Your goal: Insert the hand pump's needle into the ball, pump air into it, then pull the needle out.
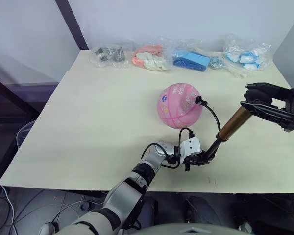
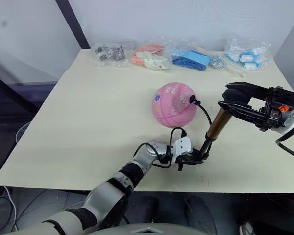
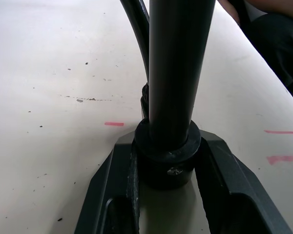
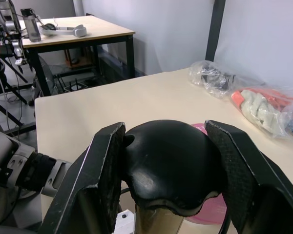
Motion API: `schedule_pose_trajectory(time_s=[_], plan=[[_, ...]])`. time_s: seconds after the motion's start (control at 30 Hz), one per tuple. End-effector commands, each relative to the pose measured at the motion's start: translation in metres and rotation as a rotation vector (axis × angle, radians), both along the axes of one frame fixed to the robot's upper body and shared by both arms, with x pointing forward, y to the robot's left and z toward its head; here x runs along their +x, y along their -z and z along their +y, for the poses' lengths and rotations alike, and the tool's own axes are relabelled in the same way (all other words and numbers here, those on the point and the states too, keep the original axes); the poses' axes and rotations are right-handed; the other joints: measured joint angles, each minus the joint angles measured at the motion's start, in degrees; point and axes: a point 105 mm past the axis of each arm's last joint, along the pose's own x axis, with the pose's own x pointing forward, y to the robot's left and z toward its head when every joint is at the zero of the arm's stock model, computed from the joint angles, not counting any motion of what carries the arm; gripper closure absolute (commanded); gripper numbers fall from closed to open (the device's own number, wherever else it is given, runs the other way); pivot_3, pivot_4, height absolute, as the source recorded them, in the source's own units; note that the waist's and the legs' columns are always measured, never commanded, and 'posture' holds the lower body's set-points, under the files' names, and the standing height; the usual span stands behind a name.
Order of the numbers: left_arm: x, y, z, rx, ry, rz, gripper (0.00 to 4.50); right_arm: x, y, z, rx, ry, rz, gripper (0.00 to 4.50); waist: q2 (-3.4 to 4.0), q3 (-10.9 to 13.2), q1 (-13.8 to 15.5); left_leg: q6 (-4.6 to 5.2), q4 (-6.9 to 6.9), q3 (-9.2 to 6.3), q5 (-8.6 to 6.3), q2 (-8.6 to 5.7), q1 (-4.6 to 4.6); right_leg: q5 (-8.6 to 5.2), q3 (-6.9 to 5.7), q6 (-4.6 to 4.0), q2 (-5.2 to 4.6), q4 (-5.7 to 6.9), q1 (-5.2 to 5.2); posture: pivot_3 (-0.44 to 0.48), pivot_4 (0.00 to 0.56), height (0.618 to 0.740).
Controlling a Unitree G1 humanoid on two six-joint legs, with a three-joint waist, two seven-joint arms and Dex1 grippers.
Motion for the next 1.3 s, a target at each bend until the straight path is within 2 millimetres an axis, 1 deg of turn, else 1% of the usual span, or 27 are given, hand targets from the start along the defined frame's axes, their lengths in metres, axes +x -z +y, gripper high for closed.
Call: schedule_pose_trajectory(time_s=[0.03,0.13,0.27,0.37,0.5,0.63,0.73,0.77,0.8,0.87,1.07,1.17,1.2,1.3], plan=[[-0.012,0.029,0.011,0.106,-0.003,0.075,3.42,0.000,0.021,0.008,-0.041,0.015,0.000,2.38,-0.02,0.0,0.1,0.00,0.00,-0.01,0.00,0.00,0.01,0.00,-0.01,0.00,0.00,-0.01,0.01,0.000,0.150,0.740],[-0.011,0.029,0.011,0.104,-0.005,0.074,3.42,0.002,0.055,0.015,-0.057,0.023,0.070,2.38,-0.15,-0.1,0.1,0.01,0.00,0.00,0.00,0.00,0.07,0.00,-0.01,0.01,0.02,0.00,0.05,0.000,0.150,0.740],[-0.010,0.028,0.010,0.099,-0.013,0.075,3.42,0.001,0.087,0.021,-0.040,0.016,0.129,2.38,-0.28,-0.2,0.1,0.01,0.02,0.00,-0.01,-0.01,0.11,0.00,-0.01,0.02,0.03,0.00,0.09,0.000,0.150,0.740],[-0.010,0.027,0.010,0.099,-0.012,0.069,3.42,0.006,0.110,0.023,-0.034,0.050,0.134,2.38,-0.41,-0.4,0.1,0.00,0.02,-0.02,-0.01,-0.01,0.13,0.00,-0.02,0.01,0.05,0.00,0.09,0.000,0.150,0.740],[-0.010,0.028,0.011,0.101,-0.012,0.070,3.42,0.007,0.141,0.023,-0.075,0.071,0.173,2.38,-0.46,-0.5,-0.1,0.00,0.02,-0.01,-0.01,-0.01,0.18,-0.01,-0.01,0.02,0.06,0.00,0.13,0.000,0.150,0.740],[-0.010,0.028,0.011,0.102,-0.012,0.070,3.42,0.006,0.163,0.026,-0.109,0.077,0.192,2.38,-0.54,-0.6,-0.3,0.00,0.01,-0.03,-0.01,-0.02,0.20,-0.01,-0.02,0.02,0.07,-0.02,0.15,0.000,0.150,0.740],[-0.010,0.028,0.011,0.102,-0.010,0.071,3.42,0.006,0.168,0.029,-0.104,0.082,0.182,2.38,-0.51,-0.6,-0.3,0.00,0.01,-0.04,-0.01,-0.02,0.21,-0.01,-0.02,0.02,0.08,-0.01,0.15,0.000,0.150,0.740],[-0.010,0.028,0.011,0.102,-0.010,0.071,3.42,0.006,0.168,0.030,-0.101,0.084,0.178,2.38,-0.47,-0.6,-0.3,0.00,0.01,-0.05,-0.01,-0.02,0.21,-0.01,-0.02,0.02,0.08,-0.01,0.15,0.000,0.150,0.740],[-0.010,0.028,0.011,0.103,-0.009,0.070,3.42,0.006,0.161,0.031,-0.080,0.079,0.160,2.38,-0.47,-0.7,-0.3,0.00,0.00,-0.04,-0.01,-0.02,0.21,-0.01,-0.02,0.02,0.08,-0.02,0.15,0.000,0.150,0.740],[-0.010,0.028,0.011,0.103,-0.010,0.070,3.42,0.008,0.142,0.031,-0.027,0.071,0.122,2.38,-0.47,-0.7,-0.3,0.00,0.00,-0.05,-0.01,-0.02,0.21,-0.01,-0.02,0.02,0.08,-0.02,0.16,0.000,0.150,0.740],[-0.009,0.029,0.012,0.112,-0.010,0.069,3.42,0.010,0.078,0.015,0.024,0.045,0.010,2.38,-0.28,-0.5,-0.3,0.00,0.01,-0.05,-0.01,-0.04,0.13,-0.01,-0.01,0.02,0.04,-0.02,0.11,0.000,0.150,0.740],[-0.010,0.030,0.013,0.118,-0.004,0.069,3.42,0.005,0.051,0.009,0.021,0.016,-0.013,2.38,-0.06,-0.3,-0.2,0.01,0.02,-0.04,-0.01,-0.04,0.09,-0.01,-0.01,0.02,0.03,-0.02,0.09,0.000,0.150,0.740],[-0.010,0.030,0.014,0.120,-0.003,0.070,3.42,0.003,0.041,0.007,0.030,0.009,-0.023,2.38,-0.09,-0.3,-0.2,0.01,0.02,-0.03,-0.01,-0.04,0.08,-0.01,0.00,0.02,0.02,-0.03,0.09,0.000,0.150,0.740],[-0.010,0.031,0.015,0.122,-0.003,0.070,3.42,-0.002,0.021,0.003,0.027,-0.006,-0.043,2.38,-0.10,-0.3,-0.1,0.02,0.01,-0.06,-0.02,-0.03,0.06,-0.01,-0.03,0.01,0.01,-0.04,0.09,0.000,0.150,0.740]])
